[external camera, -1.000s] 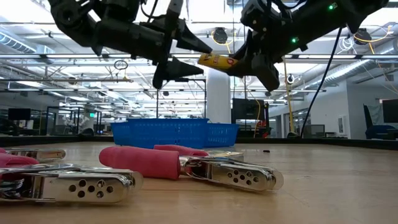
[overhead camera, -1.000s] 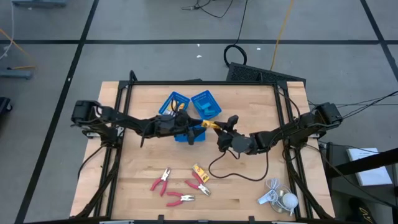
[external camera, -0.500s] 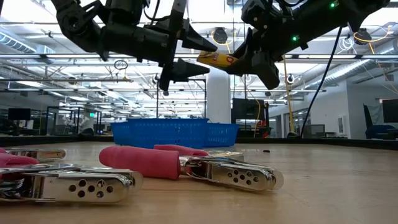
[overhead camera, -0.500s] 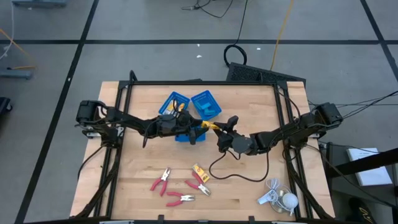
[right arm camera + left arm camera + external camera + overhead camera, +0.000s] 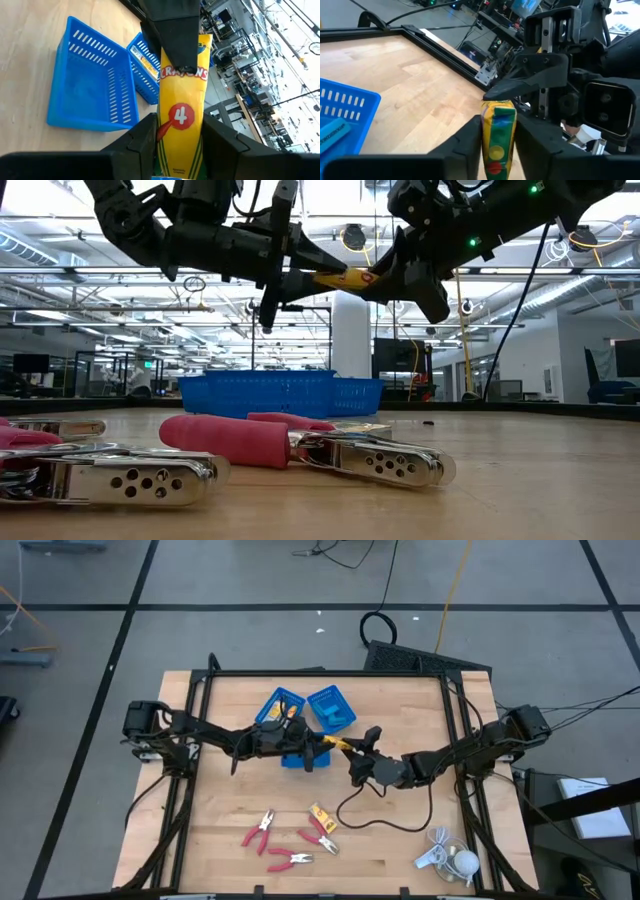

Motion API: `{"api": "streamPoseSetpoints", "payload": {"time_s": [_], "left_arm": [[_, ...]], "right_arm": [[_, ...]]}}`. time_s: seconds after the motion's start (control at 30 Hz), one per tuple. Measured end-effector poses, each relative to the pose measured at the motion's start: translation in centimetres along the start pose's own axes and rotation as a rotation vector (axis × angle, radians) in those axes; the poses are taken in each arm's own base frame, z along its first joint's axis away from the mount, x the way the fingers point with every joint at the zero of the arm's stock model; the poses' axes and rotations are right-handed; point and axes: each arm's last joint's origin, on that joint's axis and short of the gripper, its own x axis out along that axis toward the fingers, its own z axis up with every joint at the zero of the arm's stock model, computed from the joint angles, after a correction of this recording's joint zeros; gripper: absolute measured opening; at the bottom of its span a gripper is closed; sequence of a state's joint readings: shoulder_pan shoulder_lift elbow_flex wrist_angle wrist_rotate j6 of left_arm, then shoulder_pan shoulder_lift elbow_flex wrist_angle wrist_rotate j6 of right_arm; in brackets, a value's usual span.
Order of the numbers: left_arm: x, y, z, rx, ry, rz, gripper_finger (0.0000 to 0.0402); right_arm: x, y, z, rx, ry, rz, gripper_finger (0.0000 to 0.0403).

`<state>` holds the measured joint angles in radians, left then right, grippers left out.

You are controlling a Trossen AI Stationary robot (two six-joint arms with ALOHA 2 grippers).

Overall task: Pick & Place School Supplies
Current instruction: Put the yellow crayon box into the top left blue bin

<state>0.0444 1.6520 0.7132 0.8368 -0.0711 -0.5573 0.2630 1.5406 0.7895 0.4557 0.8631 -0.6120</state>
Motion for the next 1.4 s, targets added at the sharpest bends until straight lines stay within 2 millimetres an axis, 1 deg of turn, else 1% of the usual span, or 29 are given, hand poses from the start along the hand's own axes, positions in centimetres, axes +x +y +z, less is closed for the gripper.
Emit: {"api": "streamPoseSetpoints", "payload": {"time_s": [0.1,0.2,0.37,0.5,0.6,0.67,0.73,0.9,1.03,1.13,1.23,1.4], "left_arm": [[0.0,0.0,0.0,0.016,0.000,-0.001,0.0088],[0.0,0.0,0.0,0.049,-0.004,-0.003,0.0077],[-0.1,-0.1,0.7,0.102,-0.051,-0.013,0.0085],[-0.6,0.0,2.0,0.122,-0.076,0.003,0.0086],[-1.2,0.2,3.0,0.141,-0.082,0.027,0.0075],[-1.8,0.3,3.8,0.160,-0.080,0.059,0.0072],[-2.4,0.3,4.7,0.177,-0.095,0.098,0.0072],[-4.5,0.4,5.8,0.224,-0.064,0.291,0.0077],[-6.5,0.8,6.1,0.250,-0.025,0.530,0.0071],[-7.8,1.5,5.6,0.256,0.024,0.721,0.0071],[-8.4,2.2,4.9,0.227,0.055,0.855,0.0078],[-8.6,3.2,3.7,0.176,0.119,0.938,0.0073]], "right_arm": [[0.0,0.0,0.0,0.029,0.001,0.001,0.0126],[0.0,0.0,0.0,0.107,0.000,0.002,0.0126],[0.0,-0.1,0.1,0.258,-0.008,-0.004,0.0135],[0.0,-0.1,0.1,0.324,-0.008,-0.003,0.0162],[-0.3,-0.5,0.1,0.372,-0.002,0.003,0.0188],[-0.5,-0.7,0.1,0.411,0.004,0.005,0.0204],[-0.7,-0.9,-0.2,0.412,0.026,0.018,0.0219],[-1.5,-2.2,-0.7,0.440,0.075,0.020,0.0241],[-2.4,-3.6,-1.3,0.478,0.117,0.021,0.0244],[-2.9,-4.4,-1.7,0.512,0.135,0.015,0.0239],[-3.2,-4.6,-2.6,0.538,0.127,0.002,0.0234],[-3.0,-4.6,-4.2,0.570,0.117,-0.028,0.0232]]}}
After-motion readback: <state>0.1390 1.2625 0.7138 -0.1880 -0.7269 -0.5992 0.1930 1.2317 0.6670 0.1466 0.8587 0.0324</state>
